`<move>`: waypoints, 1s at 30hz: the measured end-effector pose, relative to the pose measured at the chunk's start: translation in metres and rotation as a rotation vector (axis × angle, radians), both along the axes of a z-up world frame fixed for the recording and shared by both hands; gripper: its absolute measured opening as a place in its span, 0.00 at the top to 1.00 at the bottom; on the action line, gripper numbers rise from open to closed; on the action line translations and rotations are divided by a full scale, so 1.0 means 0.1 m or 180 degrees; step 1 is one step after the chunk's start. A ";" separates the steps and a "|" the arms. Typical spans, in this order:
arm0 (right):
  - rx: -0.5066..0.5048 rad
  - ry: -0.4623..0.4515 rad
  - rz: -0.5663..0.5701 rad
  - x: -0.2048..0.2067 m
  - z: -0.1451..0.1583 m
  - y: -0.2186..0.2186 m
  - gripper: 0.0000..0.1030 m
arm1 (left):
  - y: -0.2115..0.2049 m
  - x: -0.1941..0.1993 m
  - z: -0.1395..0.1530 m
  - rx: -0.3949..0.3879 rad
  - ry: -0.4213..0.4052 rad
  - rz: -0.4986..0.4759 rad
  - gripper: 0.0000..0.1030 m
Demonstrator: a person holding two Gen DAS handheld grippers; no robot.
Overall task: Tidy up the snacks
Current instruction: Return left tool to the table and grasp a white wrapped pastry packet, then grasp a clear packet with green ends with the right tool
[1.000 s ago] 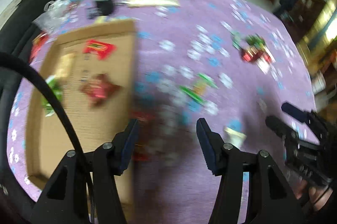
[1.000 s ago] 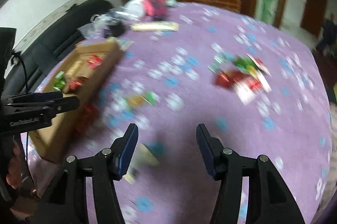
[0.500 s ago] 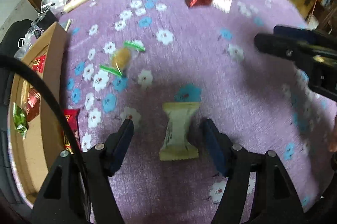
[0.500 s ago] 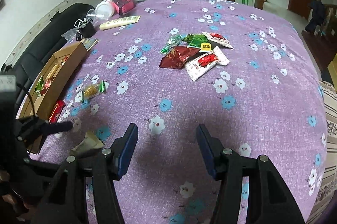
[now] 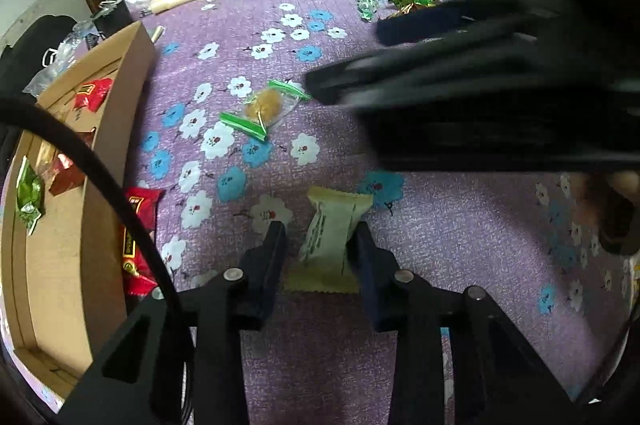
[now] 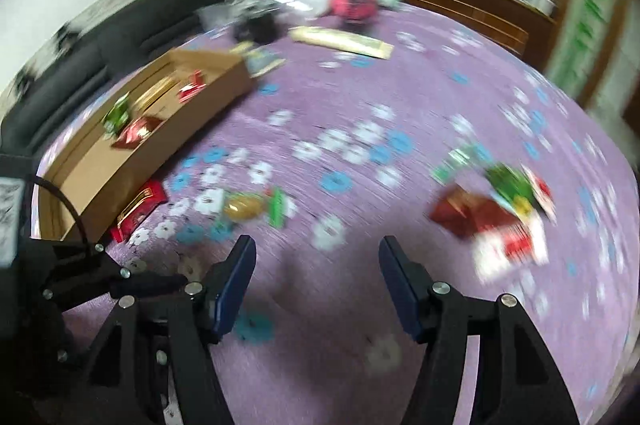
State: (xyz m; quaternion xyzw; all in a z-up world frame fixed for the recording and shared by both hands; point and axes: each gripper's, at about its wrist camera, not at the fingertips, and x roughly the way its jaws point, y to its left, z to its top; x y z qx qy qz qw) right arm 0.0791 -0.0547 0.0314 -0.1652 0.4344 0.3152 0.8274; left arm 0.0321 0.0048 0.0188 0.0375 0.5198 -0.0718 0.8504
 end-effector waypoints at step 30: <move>-0.0079 0.0180 0.0238 0.25 -0.29 0.14 0.57 | -0.01 -0.02 0.02 -0.0271 0.0160 0.0048 0.48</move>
